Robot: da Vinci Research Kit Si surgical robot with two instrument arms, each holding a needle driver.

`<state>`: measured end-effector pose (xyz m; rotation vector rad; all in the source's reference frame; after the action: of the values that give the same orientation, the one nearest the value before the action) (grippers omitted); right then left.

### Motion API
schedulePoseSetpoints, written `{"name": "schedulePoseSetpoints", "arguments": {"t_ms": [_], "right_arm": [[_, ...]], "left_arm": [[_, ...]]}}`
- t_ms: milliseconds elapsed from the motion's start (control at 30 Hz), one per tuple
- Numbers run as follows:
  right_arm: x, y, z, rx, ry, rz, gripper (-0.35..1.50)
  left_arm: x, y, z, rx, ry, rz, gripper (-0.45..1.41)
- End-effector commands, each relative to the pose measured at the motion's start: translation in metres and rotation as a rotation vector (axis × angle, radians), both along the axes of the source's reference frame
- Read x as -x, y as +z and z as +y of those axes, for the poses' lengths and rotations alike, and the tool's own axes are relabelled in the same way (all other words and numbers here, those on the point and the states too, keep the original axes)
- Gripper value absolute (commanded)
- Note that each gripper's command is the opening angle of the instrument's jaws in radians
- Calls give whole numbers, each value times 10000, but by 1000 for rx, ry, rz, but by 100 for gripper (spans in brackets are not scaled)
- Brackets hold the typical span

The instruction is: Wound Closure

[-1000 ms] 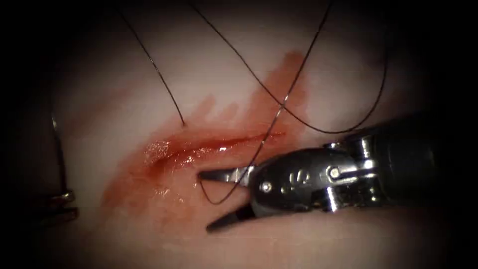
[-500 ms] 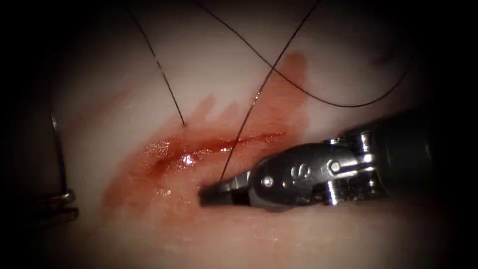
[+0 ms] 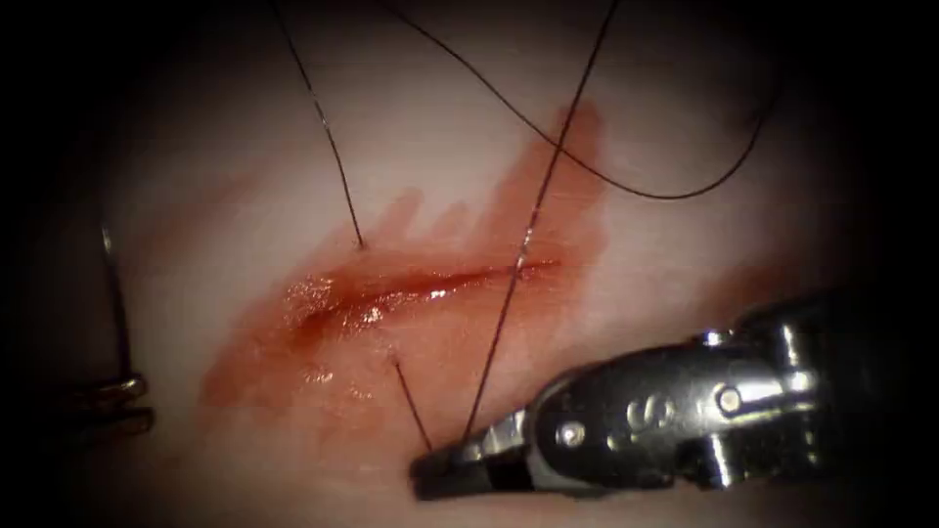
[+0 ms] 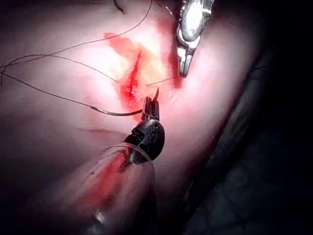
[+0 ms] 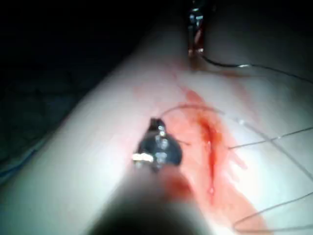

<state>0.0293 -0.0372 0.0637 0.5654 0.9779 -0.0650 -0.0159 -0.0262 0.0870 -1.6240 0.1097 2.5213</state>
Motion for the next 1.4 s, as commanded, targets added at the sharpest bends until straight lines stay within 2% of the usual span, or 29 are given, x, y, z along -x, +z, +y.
{"name": "schedulePoseSetpoints", "arguments": {"t_ms": [33,200,433,667,700,767,800,833,1000,1133,1267,1400], "right_arm": [[-3,-4,-9,-7,-10,7,-35],[0,-18,-16,-25,-55,19,-35],[5,-29,-33,-53,-178,46,-35],[4,-34,-38,-61,-224,62,-35],[5,-33,-37,-52,-214,57,-13],[10,-30,-31,-29,-179,47,62],[13,-28,-28,-19,-163,43,83],[16,-27,-24,-10,-147,38,93],[34,-12,-5,35,-68,5,114],[41,2,9,71,16,-33,118],[37,17,17,83,75,-61,116],[19,37,17,98,124,-90,114]], "left_arm": [[6,6,-5,-3,1,-1,-45],[6,6,-5,-3,1,-1,-45],[6,6,-5,-3,1,-1,-45],[6,6,-5,-3,1,-1,-45],[6,6,-5,-3,1,-1,-45],[5,6,-5,-3,1,-2,-45],[5,6,-5,-3,1,-2,-45],[5,6,-5,-3,1,-2,-45],[5,5,-5,-3,2,-2,-45],[5,5,-5,-3,2,-2,-45],[5,5,-5,-3,1,-2,-45],[5,5,-5,-3,1,-2,-45]]}}
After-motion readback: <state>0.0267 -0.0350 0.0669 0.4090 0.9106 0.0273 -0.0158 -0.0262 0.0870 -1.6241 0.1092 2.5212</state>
